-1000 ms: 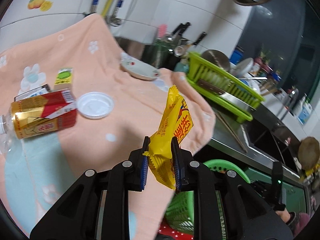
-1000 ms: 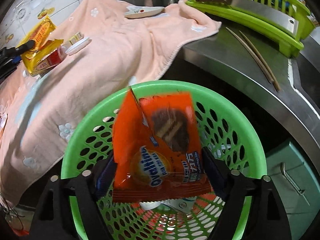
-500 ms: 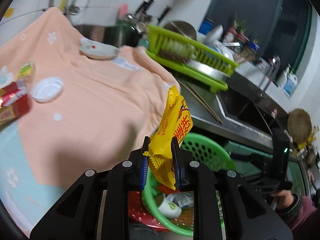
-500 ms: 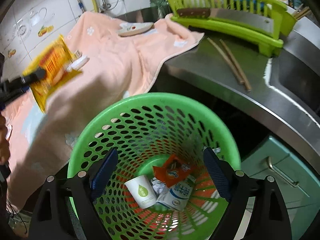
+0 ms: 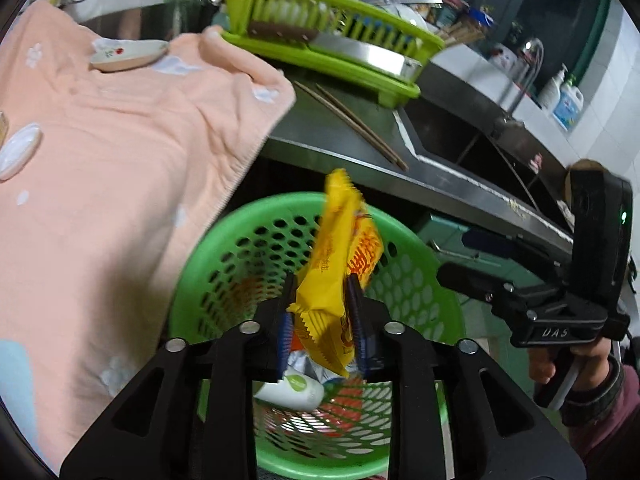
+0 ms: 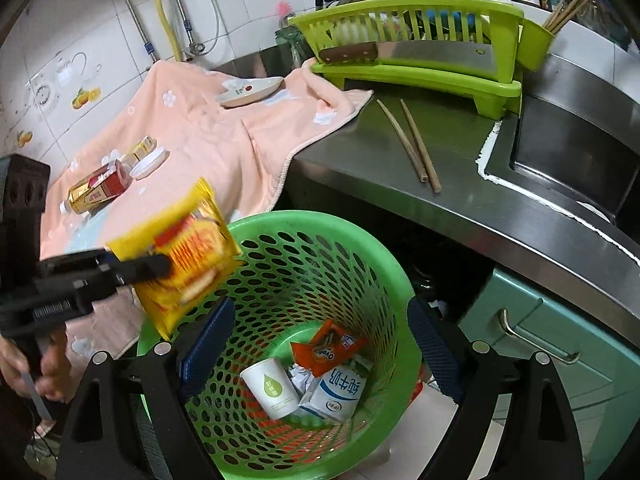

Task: Collect trash
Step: 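Open the left gripper to drop the yellow wrapper into the basket, then grasp the red-and-gold drink can on the towel with the left gripper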

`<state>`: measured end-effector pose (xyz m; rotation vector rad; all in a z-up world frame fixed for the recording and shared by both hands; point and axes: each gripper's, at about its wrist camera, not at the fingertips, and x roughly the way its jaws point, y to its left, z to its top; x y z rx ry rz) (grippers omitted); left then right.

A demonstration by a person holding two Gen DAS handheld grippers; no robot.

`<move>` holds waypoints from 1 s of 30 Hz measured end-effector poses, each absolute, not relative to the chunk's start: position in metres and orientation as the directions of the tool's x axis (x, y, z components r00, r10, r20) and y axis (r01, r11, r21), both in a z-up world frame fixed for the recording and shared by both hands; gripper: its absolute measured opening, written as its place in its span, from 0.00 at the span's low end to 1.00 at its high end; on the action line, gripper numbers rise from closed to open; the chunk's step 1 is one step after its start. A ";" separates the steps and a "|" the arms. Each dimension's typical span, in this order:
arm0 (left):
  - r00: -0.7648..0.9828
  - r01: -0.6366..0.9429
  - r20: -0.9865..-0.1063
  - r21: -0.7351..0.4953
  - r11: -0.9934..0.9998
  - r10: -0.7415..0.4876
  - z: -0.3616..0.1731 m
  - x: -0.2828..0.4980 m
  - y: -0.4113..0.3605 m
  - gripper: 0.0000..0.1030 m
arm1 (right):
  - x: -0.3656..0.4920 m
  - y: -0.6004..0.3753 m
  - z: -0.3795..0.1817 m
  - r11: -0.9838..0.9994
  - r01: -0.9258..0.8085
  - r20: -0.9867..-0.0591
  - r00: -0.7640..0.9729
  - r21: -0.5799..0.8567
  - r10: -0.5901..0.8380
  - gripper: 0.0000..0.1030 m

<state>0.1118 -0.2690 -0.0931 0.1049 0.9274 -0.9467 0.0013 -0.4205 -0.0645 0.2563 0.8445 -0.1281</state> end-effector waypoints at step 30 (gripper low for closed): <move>0.657 0.512 -0.682 0.093 0.854 -0.320 -0.011 0.239 -0.094 0.76 | 0.064 -0.348 -0.050 0.985 0.033 -0.761 0.640 0.170 0.109 0.82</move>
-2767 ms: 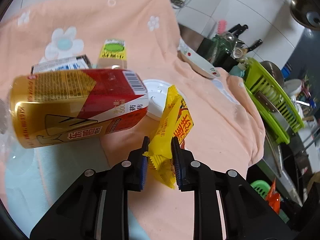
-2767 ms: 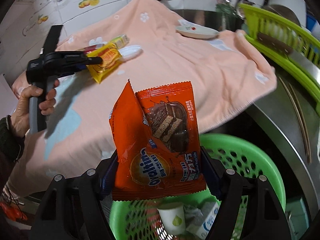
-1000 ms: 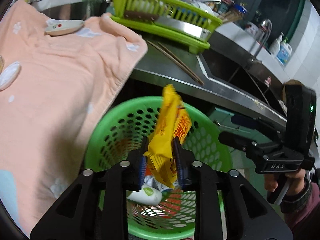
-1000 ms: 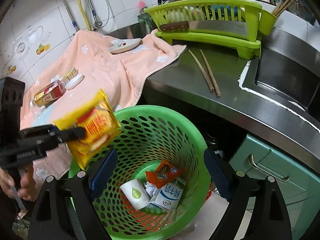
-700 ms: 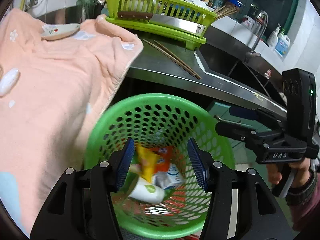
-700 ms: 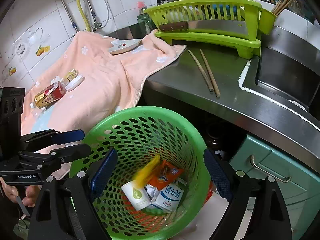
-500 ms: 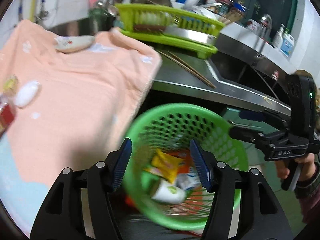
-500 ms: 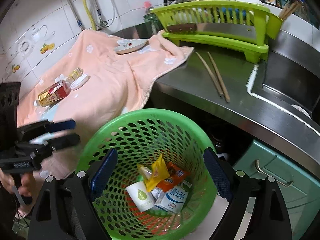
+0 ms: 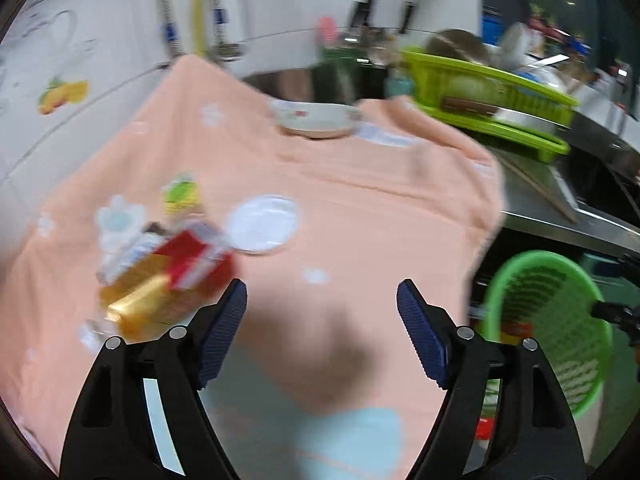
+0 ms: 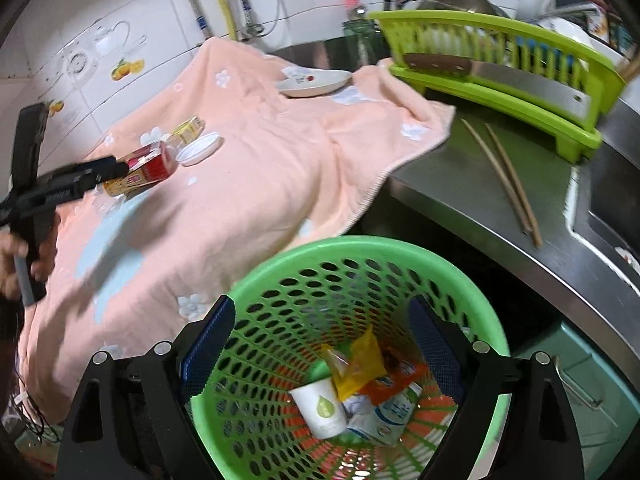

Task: Collect trash
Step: 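Grasp the red-and-gold drink can on the towel with the left gripper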

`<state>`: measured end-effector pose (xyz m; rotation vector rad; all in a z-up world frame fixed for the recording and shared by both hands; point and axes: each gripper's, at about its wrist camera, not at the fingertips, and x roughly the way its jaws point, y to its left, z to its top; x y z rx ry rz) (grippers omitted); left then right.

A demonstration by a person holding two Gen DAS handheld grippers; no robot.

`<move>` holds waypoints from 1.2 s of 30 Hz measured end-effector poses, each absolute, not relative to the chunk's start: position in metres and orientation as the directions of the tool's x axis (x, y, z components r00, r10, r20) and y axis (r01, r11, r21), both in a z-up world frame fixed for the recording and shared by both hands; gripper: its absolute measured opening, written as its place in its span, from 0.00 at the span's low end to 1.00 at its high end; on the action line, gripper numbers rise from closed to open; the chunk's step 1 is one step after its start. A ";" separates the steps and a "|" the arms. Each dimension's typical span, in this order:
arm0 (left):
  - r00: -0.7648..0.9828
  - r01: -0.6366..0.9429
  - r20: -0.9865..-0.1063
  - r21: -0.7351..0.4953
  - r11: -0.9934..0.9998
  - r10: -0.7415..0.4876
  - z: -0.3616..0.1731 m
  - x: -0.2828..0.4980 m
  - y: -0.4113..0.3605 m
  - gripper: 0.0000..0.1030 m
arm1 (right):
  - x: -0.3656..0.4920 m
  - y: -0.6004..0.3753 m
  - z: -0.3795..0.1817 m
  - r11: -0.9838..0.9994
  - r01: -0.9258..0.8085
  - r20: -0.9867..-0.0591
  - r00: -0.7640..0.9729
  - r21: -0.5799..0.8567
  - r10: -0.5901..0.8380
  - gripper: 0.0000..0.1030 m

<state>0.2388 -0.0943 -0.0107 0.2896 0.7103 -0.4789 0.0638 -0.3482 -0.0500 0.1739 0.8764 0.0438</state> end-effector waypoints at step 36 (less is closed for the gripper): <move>0.569 0.536 -0.813 0.254 0.805 -0.122 -0.065 0.366 -0.032 0.91 | 0.246 -0.206 -0.062 0.934 -0.342 -0.799 0.531 0.101 0.280 0.82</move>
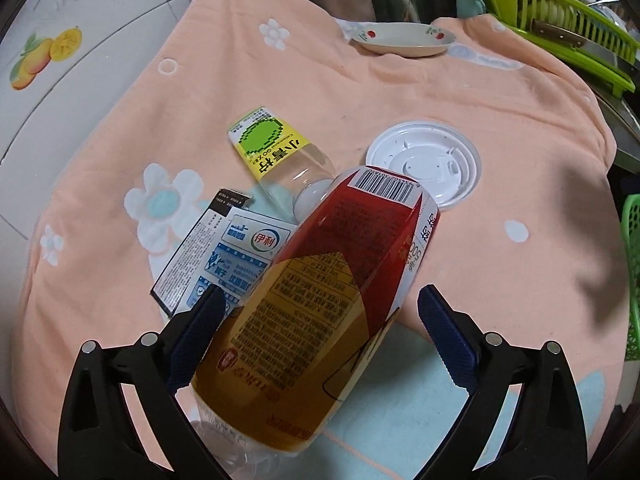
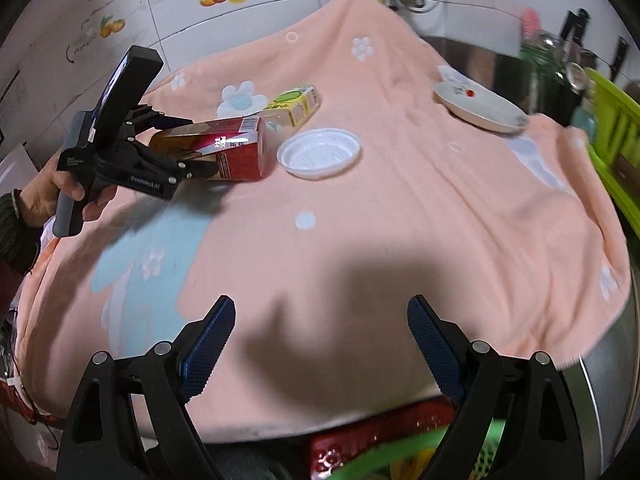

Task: Collect trash
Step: 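Grasp the red-and-gold drink can on the towel with the left gripper, then hold the can with the left gripper while the right gripper grasps the white plastic lid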

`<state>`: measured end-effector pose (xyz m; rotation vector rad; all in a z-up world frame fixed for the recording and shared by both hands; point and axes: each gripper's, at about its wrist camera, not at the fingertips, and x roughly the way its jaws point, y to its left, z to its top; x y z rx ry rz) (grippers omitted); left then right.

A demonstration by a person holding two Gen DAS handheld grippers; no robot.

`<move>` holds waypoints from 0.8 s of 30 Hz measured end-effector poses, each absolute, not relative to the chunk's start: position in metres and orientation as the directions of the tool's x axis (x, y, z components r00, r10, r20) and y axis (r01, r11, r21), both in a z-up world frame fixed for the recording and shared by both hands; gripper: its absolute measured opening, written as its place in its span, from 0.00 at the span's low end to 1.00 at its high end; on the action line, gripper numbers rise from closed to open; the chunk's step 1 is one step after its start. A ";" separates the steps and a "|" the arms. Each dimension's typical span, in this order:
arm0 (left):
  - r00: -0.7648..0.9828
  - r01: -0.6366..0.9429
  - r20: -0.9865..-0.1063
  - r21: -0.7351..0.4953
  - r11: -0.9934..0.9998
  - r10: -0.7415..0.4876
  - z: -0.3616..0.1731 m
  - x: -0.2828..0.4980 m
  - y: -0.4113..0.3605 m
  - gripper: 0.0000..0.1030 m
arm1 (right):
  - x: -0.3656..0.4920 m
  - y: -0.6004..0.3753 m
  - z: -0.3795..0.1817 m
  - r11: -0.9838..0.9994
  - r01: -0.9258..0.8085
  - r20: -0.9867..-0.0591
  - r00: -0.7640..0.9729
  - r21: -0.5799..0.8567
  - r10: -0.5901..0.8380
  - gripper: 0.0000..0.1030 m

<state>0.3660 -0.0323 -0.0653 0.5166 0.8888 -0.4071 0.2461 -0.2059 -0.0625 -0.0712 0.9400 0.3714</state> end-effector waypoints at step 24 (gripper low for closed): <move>0.604 0.542 -0.765 0.191 0.818 -0.222 -0.044 0.358 -0.034 0.68 | 0.377 -0.158 -0.092 0.901 -0.422 -0.802 0.503 0.099 0.323 0.82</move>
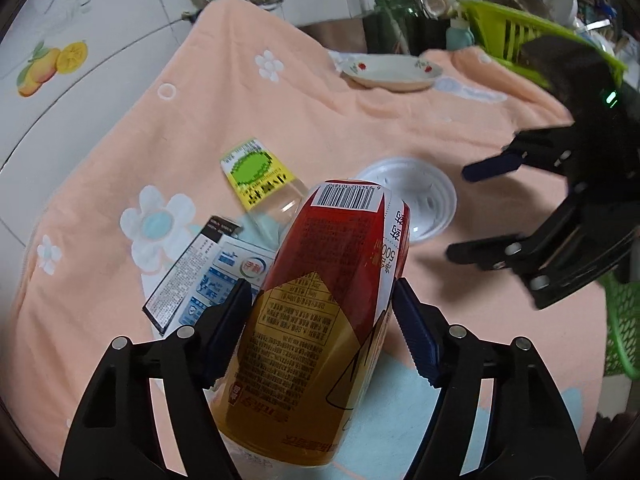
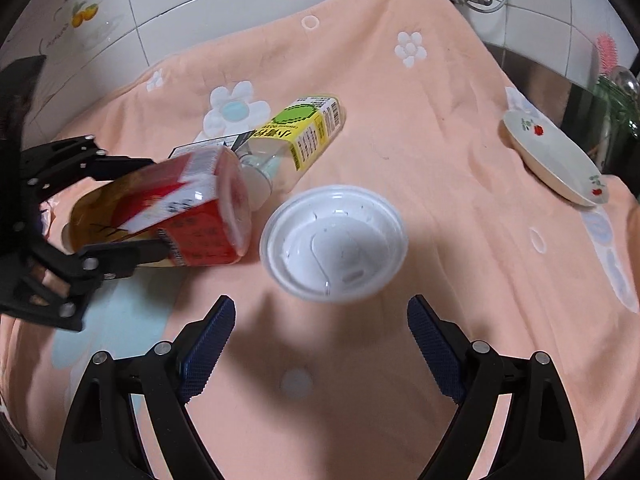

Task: Collect trash
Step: 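Hold the can with the left gripper while the right gripper grasps the white plastic lid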

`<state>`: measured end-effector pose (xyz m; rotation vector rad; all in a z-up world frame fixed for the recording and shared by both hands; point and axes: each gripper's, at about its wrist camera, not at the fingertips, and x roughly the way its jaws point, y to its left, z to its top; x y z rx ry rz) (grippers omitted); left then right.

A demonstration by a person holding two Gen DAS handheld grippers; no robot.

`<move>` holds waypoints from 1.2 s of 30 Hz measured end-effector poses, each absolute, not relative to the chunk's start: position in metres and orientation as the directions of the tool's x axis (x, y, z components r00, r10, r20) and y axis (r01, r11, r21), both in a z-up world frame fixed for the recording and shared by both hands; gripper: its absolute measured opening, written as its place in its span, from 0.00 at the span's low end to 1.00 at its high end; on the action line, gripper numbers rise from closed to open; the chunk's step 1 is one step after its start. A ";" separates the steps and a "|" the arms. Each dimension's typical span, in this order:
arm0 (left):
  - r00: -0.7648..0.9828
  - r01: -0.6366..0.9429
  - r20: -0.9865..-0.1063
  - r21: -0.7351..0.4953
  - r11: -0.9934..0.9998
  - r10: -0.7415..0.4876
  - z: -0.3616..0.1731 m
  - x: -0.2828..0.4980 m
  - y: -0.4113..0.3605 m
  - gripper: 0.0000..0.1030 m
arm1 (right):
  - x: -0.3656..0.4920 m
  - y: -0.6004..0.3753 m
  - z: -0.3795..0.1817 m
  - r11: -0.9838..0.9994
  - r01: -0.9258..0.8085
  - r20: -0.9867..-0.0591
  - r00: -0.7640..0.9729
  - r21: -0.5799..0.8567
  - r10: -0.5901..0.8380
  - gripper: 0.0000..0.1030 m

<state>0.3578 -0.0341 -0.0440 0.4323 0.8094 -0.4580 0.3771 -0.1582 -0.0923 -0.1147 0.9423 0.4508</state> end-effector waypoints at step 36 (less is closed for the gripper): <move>0.588 0.478 -0.746 0.008 0.878 -0.313 -0.013 0.336 -0.020 0.65 | 0.356 -0.159 -0.093 0.924 -0.362 -0.803 0.511 0.122 0.306 0.70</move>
